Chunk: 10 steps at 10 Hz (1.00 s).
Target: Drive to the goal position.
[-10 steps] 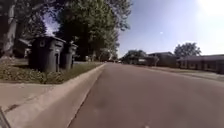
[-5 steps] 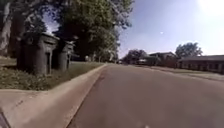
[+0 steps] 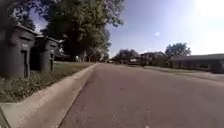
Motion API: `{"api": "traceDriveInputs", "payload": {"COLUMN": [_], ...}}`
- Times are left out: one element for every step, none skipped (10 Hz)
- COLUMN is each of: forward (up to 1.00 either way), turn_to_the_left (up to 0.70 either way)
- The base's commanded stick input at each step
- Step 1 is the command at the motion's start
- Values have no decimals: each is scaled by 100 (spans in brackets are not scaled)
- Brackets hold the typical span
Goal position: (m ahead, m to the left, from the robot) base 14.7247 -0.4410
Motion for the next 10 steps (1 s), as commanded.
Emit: {"api": "traceDriveInputs", "payload": {"forward": [100,100,100,100,100,100,100,100,100,100], "turn_to_the_left": [0,0,0,0,0,0,0,0,0,0]}}
